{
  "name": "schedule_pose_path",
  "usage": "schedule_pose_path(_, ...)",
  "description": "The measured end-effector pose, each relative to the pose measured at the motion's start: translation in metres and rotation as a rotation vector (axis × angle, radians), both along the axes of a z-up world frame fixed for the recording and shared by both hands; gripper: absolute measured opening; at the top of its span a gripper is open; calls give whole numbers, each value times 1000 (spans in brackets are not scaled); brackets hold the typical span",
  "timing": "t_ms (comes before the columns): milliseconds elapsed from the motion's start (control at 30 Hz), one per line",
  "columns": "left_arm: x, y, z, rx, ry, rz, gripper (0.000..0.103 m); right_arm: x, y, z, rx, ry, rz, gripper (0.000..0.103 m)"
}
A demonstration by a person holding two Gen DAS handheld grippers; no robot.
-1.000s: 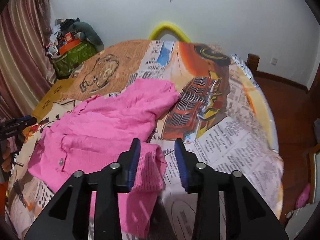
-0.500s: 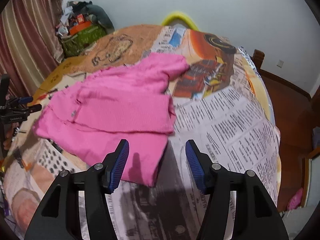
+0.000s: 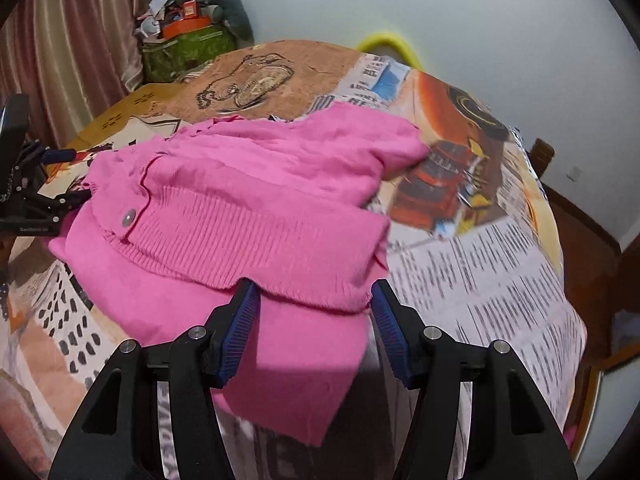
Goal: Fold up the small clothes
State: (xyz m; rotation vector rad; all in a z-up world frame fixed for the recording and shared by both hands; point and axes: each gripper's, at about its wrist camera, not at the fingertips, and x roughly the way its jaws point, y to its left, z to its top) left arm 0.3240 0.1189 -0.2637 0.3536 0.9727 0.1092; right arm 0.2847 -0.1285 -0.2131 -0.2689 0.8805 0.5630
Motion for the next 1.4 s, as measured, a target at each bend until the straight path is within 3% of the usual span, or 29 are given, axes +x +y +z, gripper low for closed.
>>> schedule_pose_path(33, 3, 1, 0, -25, 7, 1, 63, 2, 1, -1, 2, 6, 3, 52)
schedule_pose_path(67, 6, 3, -1, -46, 17, 2, 56, 3, 2, -1, 10, 15, 6, 50)
schedule_pose_path(133, 11, 5, -1, -91, 31, 4, 33, 8, 3, -2, 18, 34, 4, 37)
schedule_pose_path(233, 14, 6, 2, -115, 22, 20, 14, 10, 4, -3, 7, 40, 1, 26)
schedule_pose_path(400, 13, 12, 17, -164, -10, 50, 7, 9, 2, 5, 35, 49, -10, 15)
schedule_pose_path(633, 16, 26, 64, -258, -102, 80, 5, 8, -3, 35, 99, 20, -25, 15)
schedule_pose_path(867, 24, 27, 90, -281, -163, 80, 5, 19, -7, 67, 173, -5, -55, 14)
schedule_pose_path(967, 29, 26, 91, -278, -170, 79, 5, 27, -7, 72, 181, 0, -68, 14)
schedule_pose_path(1133, 35, 23, 80, -275, -142, 78, 5, 39, -8, 60, 188, 100, -65, 18)
schedule_pose_path(1400, 45, 22, 57, -279, -95, 92, 5, 44, -8, 41, 131, 90, -85, 22)
